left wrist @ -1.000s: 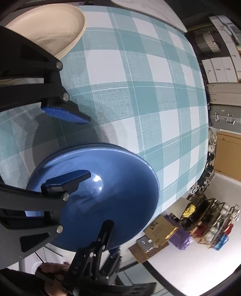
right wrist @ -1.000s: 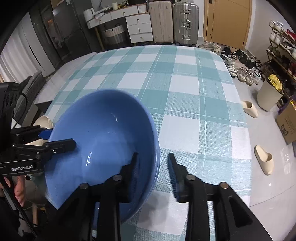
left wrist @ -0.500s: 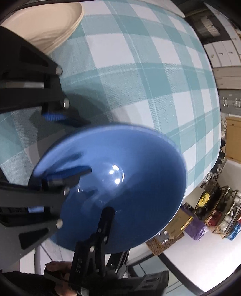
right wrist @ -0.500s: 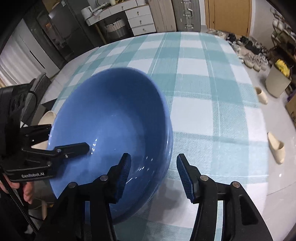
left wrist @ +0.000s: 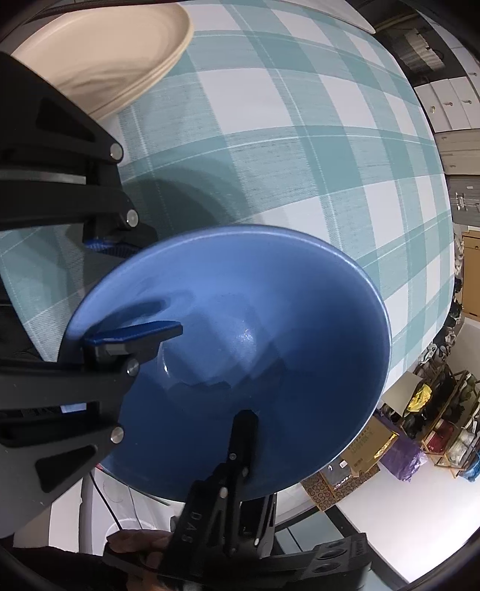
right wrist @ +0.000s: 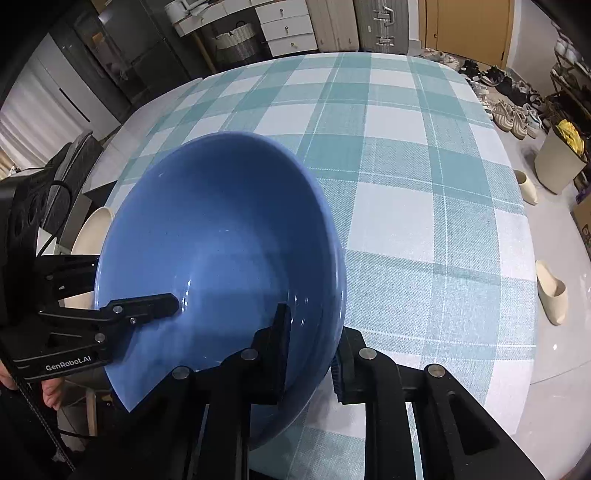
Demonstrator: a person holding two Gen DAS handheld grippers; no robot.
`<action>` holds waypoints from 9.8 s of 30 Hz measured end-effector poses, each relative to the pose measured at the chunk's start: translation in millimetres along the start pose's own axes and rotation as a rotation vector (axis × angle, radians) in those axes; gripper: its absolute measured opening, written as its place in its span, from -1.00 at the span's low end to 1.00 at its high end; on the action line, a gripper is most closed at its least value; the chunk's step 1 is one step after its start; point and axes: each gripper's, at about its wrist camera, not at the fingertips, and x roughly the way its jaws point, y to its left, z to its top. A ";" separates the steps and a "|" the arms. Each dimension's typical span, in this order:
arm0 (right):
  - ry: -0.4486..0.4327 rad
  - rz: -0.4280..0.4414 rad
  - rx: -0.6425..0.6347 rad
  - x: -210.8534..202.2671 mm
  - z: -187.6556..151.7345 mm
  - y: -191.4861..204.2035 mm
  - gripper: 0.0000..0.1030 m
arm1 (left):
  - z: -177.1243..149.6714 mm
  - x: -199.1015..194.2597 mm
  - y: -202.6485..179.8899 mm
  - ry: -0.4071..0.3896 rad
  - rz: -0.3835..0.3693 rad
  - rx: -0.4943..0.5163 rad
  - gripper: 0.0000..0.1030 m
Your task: Organize plates and bowls
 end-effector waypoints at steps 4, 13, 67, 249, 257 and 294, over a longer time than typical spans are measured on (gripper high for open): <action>0.002 0.001 -0.015 -0.1 -1.5 3.2 -0.63 | -1.1 -1.5 6.4 -0.012 -0.028 -0.024 -0.41; -0.044 0.013 0.038 -4.9 4.5 -7.7 -0.62 | 7.5 -4.7 11.1 -0.045 0.021 -0.068 -0.01; 0.091 0.194 0.252 24.4 21.6 -39.3 -0.77 | 27.3 14.9 32.0 0.147 -0.168 -0.125 -0.62; -0.649 0.062 -0.208 -102.9 -89.8 223.2 0.96 | -195.8 -191.5 41.1 -0.787 0.617 -0.325 1.00; -0.665 0.012 -0.245 -96.3 -87.8 221.7 0.96 | -192.7 -182.1 49.7 -0.780 0.562 -0.360 1.00; -0.728 0.003 -0.204 -95.1 -102.2 215.5 0.96 | -190.0 -169.5 47.5 -0.744 0.535 -0.339 1.00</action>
